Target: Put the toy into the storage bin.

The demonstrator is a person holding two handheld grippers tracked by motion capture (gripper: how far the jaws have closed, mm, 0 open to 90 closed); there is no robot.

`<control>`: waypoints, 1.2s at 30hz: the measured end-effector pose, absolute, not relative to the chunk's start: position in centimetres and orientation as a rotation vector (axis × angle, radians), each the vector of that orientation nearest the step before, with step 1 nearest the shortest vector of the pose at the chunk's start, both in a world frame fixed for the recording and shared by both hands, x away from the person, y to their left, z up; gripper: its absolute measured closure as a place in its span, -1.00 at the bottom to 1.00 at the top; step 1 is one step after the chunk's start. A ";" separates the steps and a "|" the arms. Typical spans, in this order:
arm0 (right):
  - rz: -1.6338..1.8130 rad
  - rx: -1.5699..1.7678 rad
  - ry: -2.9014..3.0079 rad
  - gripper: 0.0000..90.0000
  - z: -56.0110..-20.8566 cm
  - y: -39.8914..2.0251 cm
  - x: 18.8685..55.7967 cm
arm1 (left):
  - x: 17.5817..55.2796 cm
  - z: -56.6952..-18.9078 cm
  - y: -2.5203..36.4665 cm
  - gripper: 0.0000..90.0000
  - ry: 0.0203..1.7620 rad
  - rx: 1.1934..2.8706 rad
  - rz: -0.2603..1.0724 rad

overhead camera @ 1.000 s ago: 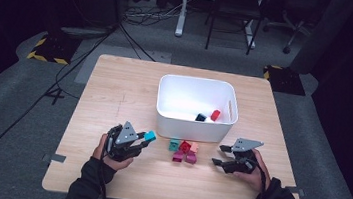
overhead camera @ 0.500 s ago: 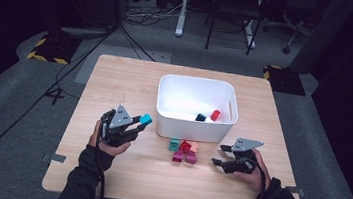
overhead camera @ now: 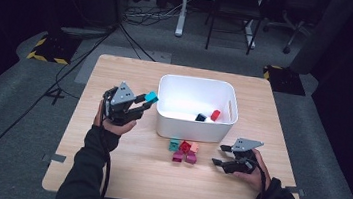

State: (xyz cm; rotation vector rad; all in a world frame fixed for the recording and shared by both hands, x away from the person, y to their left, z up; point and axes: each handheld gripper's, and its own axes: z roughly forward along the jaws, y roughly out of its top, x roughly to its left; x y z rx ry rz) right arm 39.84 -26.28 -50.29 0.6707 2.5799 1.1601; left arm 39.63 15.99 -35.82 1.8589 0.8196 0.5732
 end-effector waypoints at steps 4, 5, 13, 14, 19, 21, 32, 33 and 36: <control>1.160 0.671 2.580 -0.27 -50.3 -26.3 39.8 | 40.7 -34.8 15.1 0.52 0.802 1.849 0.557; 1.160 0.671 2.580 -0.27 -50.3 -26.3 39.8 | 40.9 -34.6 14.9 0.52 0.799 1.856 0.551; 1.160 0.670 2.580 -0.27 -50.3 -26.3 39.8 | 42.5 -33.7 12.2 0.52 0.751 1.879 0.530; 1.160 0.671 2.580 -0.27 -50.3 -26.3 39.8 | 42.7 -33.6 11.9 0.52 0.747 1.888 0.528; 1.160 0.670 2.581 -0.28 -50.3 -26.3 39.8 | 43.6 -33.5 10.3 0.52 0.730 1.908 0.514; 1.160 0.670 2.581 -0.28 -50.3 -26.3 39.8 | 44.0 -33.6 9.5 0.52 0.724 1.923 0.508; 1.174 0.687 2.583 -0.28 -50.3 -26.2 39.7 | 45.4 -34.5 6.5 0.52 0.727 1.982 0.469; 1.173 0.684 2.584 -0.28 -50.3 -26.2 39.7 | 45.5 -34.5 6.3 0.52 0.722 1.985 0.461; 1.173 0.684 2.584 -0.28 -50.3 -26.2 39.7 | 45.5 -34.7 5.8 0.52 0.727 1.988 0.466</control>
